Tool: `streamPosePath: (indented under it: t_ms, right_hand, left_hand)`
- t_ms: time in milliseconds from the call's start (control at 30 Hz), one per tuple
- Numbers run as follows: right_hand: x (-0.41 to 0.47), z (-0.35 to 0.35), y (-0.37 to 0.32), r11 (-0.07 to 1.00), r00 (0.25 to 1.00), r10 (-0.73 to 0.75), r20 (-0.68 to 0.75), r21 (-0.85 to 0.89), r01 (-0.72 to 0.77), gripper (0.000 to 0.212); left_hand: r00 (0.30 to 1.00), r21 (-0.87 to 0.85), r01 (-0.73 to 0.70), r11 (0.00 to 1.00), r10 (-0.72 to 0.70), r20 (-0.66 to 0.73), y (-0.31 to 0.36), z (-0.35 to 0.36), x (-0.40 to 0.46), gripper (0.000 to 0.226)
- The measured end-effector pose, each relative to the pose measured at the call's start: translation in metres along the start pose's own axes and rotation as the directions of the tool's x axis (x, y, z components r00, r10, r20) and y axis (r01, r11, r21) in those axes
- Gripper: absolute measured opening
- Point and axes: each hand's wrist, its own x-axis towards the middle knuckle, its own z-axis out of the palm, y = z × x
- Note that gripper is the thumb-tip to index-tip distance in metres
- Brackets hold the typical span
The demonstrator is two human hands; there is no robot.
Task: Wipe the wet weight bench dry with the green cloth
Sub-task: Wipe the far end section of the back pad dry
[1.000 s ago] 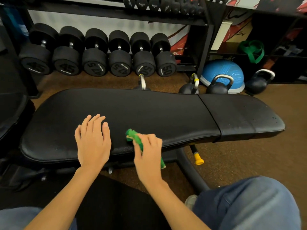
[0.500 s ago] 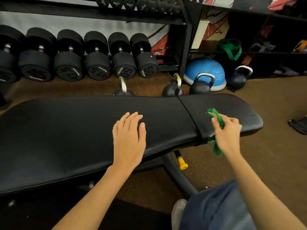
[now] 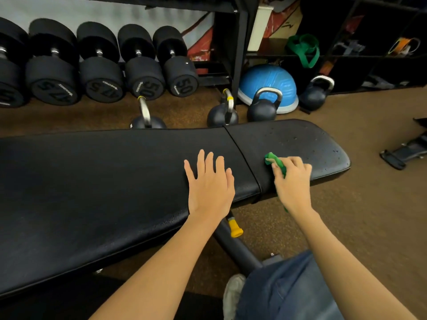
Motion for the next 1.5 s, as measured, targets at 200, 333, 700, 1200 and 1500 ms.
streamPosePath:
  t_ms: [200, 333, 700, 1200, 1500]
  right_hand:
    - [-0.028, 0.008, -0.014, 0.970, 0.970, -0.243, 0.032, 0.012, 0.242, 0.024]
    - [-0.011, -0.004, 0.019, 0.964, 0.964, -0.261, 0.052, -0.044, 0.263, 0.023]
    - [0.049, 0.004, 0.005, 0.997, 0.998, 0.007, 0.068, -0.083, -0.002, 0.026]
    - [0.084, 0.010, 0.030, 0.983, 0.995, -0.069, 0.077, -0.163, 0.081, 0.029]
    - [0.123, 0.066, -0.047, 0.976, 0.985, -0.142, 0.102, -0.149, 0.157, 0.030]
  left_hand:
    - [0.999, 0.030, 0.048, 0.998, -0.048, 0.006, 0.002, 0.002, 0.000, 0.060]
    - [0.999, 0.035, 0.049, 0.998, -0.049, 0.003, 0.002, 0.003, 0.000, 0.059]
    - [0.998, 0.016, 0.058, 0.998, -0.057, -0.027, 0.005, 0.007, 0.003, 0.057]
    - [0.992, 0.024, 0.078, 0.997, -0.075, -0.098, 0.006, 0.010, 0.002, 0.053]
    - [0.988, 0.019, 0.115, 0.993, -0.113, -0.109, 0.007, 0.012, 0.003, 0.050]
